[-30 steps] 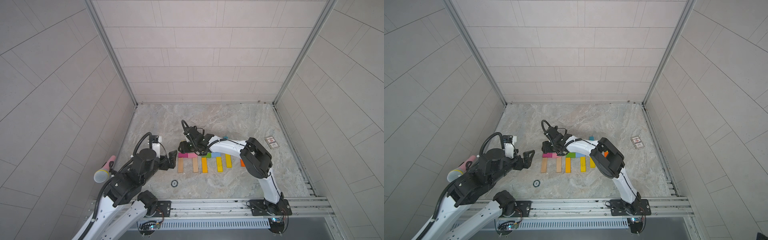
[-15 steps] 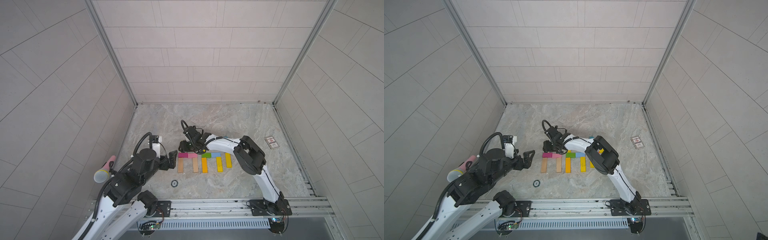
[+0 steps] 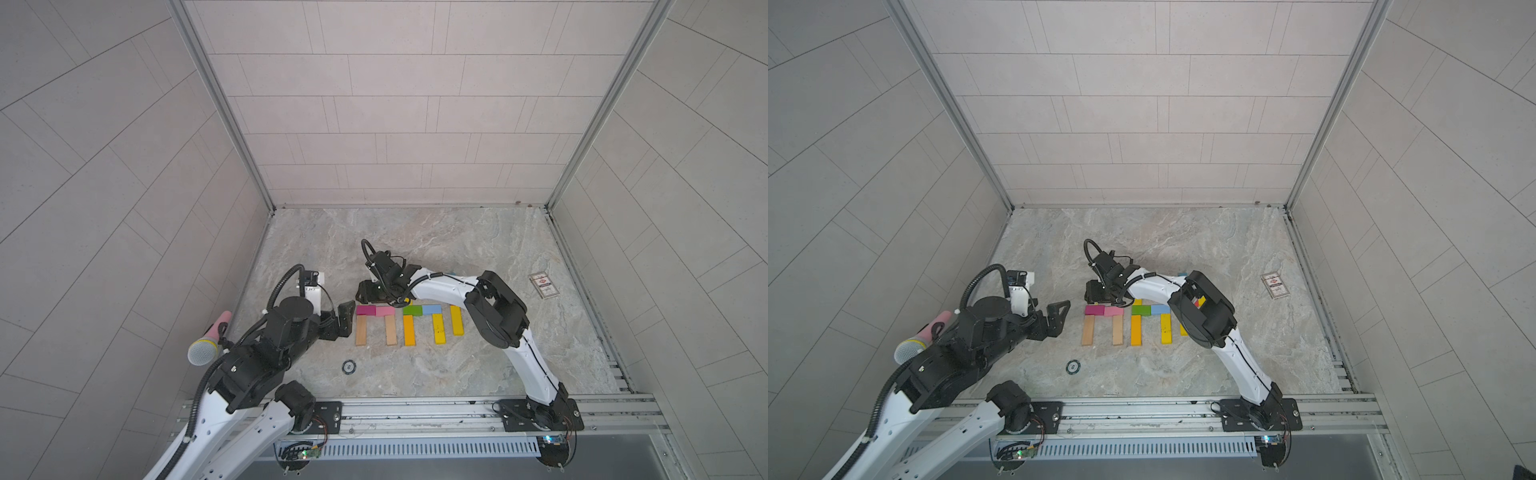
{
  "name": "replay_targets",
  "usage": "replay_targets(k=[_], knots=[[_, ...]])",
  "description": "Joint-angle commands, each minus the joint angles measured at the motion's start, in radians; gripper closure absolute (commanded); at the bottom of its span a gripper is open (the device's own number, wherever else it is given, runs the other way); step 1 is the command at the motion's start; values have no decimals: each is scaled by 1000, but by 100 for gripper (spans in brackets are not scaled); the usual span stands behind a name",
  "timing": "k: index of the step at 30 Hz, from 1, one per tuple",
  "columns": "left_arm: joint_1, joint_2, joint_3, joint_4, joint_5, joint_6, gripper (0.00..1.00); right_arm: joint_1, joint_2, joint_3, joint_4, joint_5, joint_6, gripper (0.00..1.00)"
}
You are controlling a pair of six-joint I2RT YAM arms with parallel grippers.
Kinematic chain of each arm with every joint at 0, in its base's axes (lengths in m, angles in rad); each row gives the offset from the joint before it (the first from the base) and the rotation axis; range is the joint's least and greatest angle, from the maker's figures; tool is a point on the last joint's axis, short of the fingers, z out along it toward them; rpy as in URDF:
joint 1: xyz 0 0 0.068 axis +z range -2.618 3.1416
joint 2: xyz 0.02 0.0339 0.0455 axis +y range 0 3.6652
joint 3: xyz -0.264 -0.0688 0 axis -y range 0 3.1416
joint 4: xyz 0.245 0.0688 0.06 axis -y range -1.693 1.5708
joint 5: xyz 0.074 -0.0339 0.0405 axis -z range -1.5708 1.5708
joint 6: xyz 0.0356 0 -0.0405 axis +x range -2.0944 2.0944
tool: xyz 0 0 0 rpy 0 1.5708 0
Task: Assemble the letter h with building blocks
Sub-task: Adjust the building block at the center of the board.
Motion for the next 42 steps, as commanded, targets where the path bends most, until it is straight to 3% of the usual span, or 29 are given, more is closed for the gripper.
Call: replay_targets(k=[1, 26, 42], knots=[[5, 1, 13, 2, -6, -3, 0, 0, 29, 16, -18, -2, 12, 41], [6, 0, 14, 2, -6, -3, 0, 19, -31, -69, 6, 40, 64, 43], [5, 0, 14, 1, -6, -3, 0, 28, -10, -40, 2, 62, 76, 43]])
